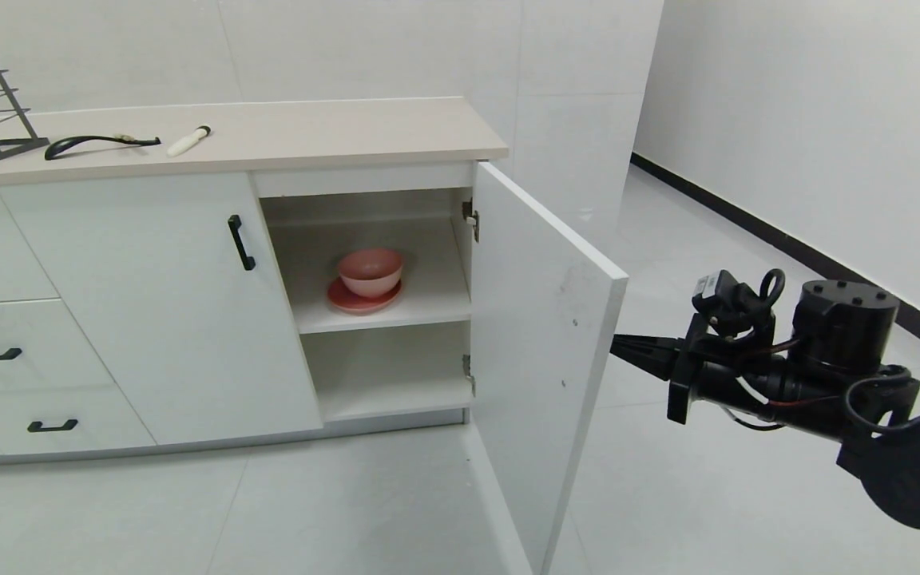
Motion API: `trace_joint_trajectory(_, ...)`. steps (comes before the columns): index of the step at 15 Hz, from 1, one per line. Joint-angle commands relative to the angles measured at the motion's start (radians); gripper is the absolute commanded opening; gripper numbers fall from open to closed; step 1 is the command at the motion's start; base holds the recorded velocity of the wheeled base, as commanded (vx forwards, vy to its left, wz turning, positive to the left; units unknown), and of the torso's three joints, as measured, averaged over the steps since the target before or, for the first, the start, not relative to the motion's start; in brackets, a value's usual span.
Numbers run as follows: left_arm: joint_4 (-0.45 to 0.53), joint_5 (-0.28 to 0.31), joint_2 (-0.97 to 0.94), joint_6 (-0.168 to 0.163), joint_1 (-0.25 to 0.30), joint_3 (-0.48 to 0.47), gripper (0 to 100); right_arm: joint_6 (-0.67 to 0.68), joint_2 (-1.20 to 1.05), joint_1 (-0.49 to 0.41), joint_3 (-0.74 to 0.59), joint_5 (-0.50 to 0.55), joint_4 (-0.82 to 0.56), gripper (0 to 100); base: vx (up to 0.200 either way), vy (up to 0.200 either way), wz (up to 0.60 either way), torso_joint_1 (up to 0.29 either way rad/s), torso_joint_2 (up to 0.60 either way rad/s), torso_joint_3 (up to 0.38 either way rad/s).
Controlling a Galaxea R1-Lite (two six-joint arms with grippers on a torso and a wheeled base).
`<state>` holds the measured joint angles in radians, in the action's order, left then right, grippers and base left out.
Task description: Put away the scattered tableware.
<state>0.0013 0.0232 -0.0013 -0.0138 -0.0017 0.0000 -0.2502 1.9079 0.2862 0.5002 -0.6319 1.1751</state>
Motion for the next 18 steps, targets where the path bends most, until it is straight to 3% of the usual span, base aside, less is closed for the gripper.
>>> trace_joint_trajectory(1,0.0,0.0,0.001,0.0,0.0,0.0,100,-0.001,0.011,0.004,0.006,0.0,0.0,0,0.0,0.0,0.0,0.0,0.0,0.0)
trace_joint_trajectory(8,0.0,0.001,0.001,0.0,0.0,0.0,100,0.014,0.016,0.183,0.055,0.001,0.021,0,0.0,0.0,0.0,0.0,0.0,0.0)
trace_joint_trajectory(18,0.0,0.004,0.001,-0.002,0.0,0.0,100,0.016,0.062,0.284,0.15,0.001,0.028,0,0.0,0.0,0.0,0.0,0.0,0.0)
